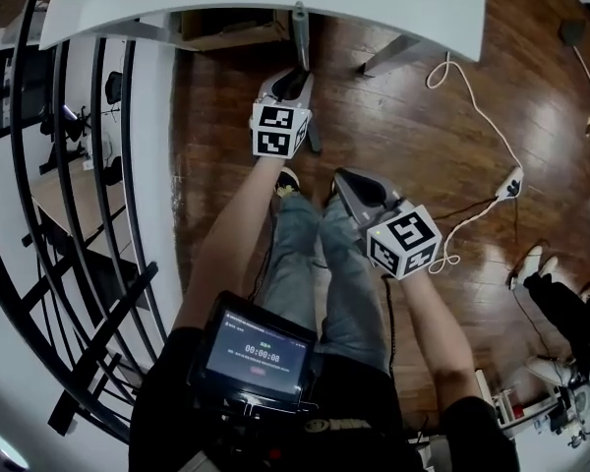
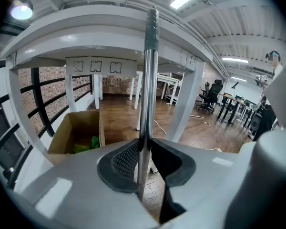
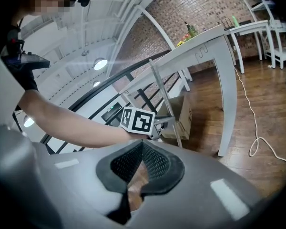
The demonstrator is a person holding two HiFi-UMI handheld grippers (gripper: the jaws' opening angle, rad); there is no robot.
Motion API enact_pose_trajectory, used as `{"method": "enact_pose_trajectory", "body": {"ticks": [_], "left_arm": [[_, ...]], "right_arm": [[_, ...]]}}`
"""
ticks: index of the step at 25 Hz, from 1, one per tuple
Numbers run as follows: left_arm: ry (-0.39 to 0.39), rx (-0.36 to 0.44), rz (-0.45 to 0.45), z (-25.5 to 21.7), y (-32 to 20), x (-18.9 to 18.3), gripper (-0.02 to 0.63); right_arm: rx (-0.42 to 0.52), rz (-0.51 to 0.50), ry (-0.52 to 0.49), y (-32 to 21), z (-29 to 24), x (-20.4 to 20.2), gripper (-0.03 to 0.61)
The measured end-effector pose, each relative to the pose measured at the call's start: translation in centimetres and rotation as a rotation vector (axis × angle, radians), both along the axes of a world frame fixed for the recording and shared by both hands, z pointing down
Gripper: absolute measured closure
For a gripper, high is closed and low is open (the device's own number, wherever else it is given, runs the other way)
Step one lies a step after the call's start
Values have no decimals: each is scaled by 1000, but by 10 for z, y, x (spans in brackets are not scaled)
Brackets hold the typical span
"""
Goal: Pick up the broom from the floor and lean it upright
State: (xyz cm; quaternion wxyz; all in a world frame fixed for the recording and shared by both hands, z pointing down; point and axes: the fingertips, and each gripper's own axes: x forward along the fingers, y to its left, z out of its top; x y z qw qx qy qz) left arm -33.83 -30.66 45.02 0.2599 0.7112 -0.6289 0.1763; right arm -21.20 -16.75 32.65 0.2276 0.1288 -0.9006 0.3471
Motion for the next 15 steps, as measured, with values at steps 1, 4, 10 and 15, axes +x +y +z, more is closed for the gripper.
{"method": "enact_pose_trajectory", "body": {"ticks": [1,4,10,15], "left_arm": [[1,-2,-7,0,0,2,514],[-13,-2,-6,0,0,3,514],[-36,2,19,-2,1,6,453],[-43,-10,37,2,0,12,403]], "right_arm": [[1,-4,3,0,1,1,575],[11,-14,7,-1,0,2,575],[12,-8,11,-3,2,10,575],[6,-5,13,-2,6,15,575]]}}
